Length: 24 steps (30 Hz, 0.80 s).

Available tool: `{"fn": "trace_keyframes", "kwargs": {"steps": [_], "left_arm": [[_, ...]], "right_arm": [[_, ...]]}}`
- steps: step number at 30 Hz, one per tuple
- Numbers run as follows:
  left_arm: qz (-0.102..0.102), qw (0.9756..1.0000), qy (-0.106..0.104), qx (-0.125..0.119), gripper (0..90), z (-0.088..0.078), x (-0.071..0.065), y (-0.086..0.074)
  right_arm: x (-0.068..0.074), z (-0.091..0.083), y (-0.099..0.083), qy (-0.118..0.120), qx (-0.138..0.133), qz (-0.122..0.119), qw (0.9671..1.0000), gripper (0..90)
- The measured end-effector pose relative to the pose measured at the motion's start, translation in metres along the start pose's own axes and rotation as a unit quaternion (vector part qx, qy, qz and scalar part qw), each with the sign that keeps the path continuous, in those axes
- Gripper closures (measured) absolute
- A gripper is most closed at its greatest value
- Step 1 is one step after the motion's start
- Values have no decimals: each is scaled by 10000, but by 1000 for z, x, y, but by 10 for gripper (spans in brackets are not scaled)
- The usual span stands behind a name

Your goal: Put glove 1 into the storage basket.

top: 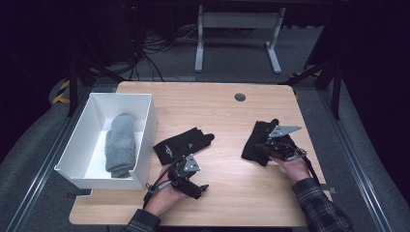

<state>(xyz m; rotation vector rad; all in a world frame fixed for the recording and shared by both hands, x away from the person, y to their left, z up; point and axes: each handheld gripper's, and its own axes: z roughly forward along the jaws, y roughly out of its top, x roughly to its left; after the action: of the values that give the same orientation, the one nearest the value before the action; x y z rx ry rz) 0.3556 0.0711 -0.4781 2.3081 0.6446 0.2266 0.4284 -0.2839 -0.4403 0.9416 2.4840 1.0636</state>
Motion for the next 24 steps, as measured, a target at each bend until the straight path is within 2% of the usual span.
{"fn": "trace_keyframes", "kwargs": {"steps": [2,7,12,18,20,22,24], "left_arm": [[-1,10000,-2,-5,2,0,0,0],[-5,10000,-1,1,2,0,0,0],[-3,10000,-1,1,2,0,0,0],[-4,10000,-2,0,2,0,0,0],[1,10000,1,-1,2,0,0,0],[-2,10000,0,-2,2,0,0,0],[-6,10000,-3,3,2,0,0,0]], "right_arm": [[-4,11,-3,29,200,18,9998,900],[-5,12,-4,81,187,47,9998,900],[0,9,-6,238,232,-21,9994,900],[15,5,-10,432,287,-178,9985,900],[26,4,-11,522,316,-250,9978,900],[28,3,-12,545,324,-273,9976,900],[38,2,-13,615,360,-340,9969,900]]}}
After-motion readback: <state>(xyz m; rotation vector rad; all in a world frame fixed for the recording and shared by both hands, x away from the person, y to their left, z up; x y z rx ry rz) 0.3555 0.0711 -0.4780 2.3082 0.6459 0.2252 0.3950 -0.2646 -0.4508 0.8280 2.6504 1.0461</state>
